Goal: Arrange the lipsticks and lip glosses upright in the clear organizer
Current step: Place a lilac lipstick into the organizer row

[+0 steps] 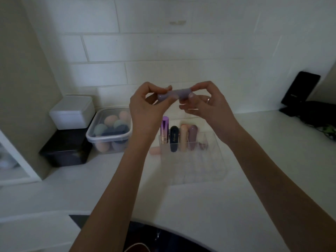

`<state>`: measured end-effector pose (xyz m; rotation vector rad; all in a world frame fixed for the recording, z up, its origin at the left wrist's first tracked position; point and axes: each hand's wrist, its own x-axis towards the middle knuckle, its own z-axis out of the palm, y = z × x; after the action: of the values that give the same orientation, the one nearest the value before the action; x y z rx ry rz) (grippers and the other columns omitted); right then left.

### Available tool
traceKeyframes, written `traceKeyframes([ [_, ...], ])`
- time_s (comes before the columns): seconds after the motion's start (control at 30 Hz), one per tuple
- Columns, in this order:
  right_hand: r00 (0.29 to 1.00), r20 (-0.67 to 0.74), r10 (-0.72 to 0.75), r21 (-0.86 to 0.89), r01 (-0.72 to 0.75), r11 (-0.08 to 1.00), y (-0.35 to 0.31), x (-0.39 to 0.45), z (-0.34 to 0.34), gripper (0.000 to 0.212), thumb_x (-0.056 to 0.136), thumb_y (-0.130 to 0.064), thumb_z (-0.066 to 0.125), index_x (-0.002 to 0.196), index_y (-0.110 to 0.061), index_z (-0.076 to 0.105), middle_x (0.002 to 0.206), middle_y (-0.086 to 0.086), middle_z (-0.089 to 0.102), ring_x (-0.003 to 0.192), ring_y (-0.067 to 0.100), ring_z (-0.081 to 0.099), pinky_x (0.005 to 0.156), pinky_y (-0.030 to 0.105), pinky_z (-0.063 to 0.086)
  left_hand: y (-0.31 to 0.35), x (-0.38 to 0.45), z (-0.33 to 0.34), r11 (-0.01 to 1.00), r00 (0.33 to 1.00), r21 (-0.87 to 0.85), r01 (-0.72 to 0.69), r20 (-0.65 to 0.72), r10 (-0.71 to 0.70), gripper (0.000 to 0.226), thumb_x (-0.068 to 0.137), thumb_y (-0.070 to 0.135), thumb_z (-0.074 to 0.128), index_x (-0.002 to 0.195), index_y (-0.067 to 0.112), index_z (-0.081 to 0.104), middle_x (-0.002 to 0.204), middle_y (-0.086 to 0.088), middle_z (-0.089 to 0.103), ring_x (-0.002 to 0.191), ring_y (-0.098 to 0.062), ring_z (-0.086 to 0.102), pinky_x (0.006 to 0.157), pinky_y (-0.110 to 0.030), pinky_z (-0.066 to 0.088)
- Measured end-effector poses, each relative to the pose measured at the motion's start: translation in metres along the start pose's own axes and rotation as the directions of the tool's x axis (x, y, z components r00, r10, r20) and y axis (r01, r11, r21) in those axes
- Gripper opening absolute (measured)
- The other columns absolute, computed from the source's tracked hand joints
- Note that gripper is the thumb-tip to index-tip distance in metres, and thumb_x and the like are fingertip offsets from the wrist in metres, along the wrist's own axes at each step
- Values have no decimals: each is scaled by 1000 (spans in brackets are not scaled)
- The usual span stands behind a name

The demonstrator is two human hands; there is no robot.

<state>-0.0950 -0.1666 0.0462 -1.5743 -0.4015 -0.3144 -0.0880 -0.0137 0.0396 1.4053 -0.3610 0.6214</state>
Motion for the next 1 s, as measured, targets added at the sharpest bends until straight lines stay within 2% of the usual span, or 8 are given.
traceKeyframes([
  [0.13, 997, -59, 57, 216, -43, 976, -6, -15, -3, 14, 93, -14, 54, 105, -9, 50, 90, 15, 69, 85, 23, 72, 78, 33, 58, 9, -19, 5, 999, 980, 41, 3, 197, -11, 26, 69, -5, 78, 86, 6, 63, 87, 1, 70, 93, -3, 70, 78, -16, 55],
  [0.27, 992, -73, 99, 246, -79, 966, -4, -27, -13, 13, 93, -14, 53, 106, -11, 54, 95, 17, 69, 90, 28, 71, 84, 39, 57, 7, -34, 1, 981, 911, 174, -91, 411, 11, 41, 71, -6, 75, 105, 16, 66, 101, 10, 68, 95, 2, 67, 85, -11, 51],
  [0.4, 989, -50, 141, 254, -123, 959, -2, -35, -18, 13, 93, -12, 54, 105, -12, 55, 99, 18, 69, 89, 27, 71, 83, 38, 58, 2, -40, 2, 903, 890, 362, -232, 454, 47, 42, 76, -2, 72, 111, 21, 65, 104, 12, 64, 92, 5, 64, 86, -13, 53],
  [0.5, 988, -21, 152, 274, -141, 951, -1, -37, -21, 16, 91, -13, 56, 107, -12, 53, 96, 15, 68, 87, 24, 70, 77, 34, 58, 5, -45, 5, 839, 885, 452, -303, 460, 72, 37, 76, 5, 73, 109, 20, 64, 95, 17, 60, 81, 11, 59, 71, -8, 51],
  [0.63, 988, -54, 147, 184, -135, 974, 2, -39, -25, 19, 89, -12, 61, 106, -10, 53, 91, 14, 70, 89, 24, 70, 77, 35, 59, 1, -50, 6, 728, 858, 565, -387, 511, 59, 29, 79, 13, 72, 106, 19, 63, 90, 9, 64, 69, 3, 56, 67, -15, 48],
  [0.77, 980, -184, 71, 44, -64, 997, 7, -32, -37, 14, 88, -6, 60, 96, -14, 52, 82, 13, 69, 78, 15, 70, 72, 33, 60, -11, -48, -5, 632, 907, 677, -378, 407, 107, 31, 86, 0, 56, 111, 17, 63, 108, -3, 65, 96, -18, 59, 80, -23, 44],
  [0.87, 983, -183, 23, -83, -39, 996, 11, -28, -46, 15, 87, -3, 60, 95, -12, 51, 87, 18, 67, 80, 21, 68, 72, 34, 60, -12, -46, -17, 713, 960, 645, -276, 144, 242, 31, 84, -10, 51, 101, 12, 65, 100, 3, 64, 93, -13, 59, 80, -12, 41],
  [1.0, 994, -105, -3, -275, -26, 961, 26, -27, -48, 17, 82, -7, 67, 88, -19, 57, 87, 13, 72, 80, 25, 69, 77, 37, 56, -21, -34, -32, 848, 979, 515, -123, -76, 188, 39, 78, -14, 49, 91, 21, 59, 92, 6, 64, 83, 5, 58, 78, -3, 43],
])
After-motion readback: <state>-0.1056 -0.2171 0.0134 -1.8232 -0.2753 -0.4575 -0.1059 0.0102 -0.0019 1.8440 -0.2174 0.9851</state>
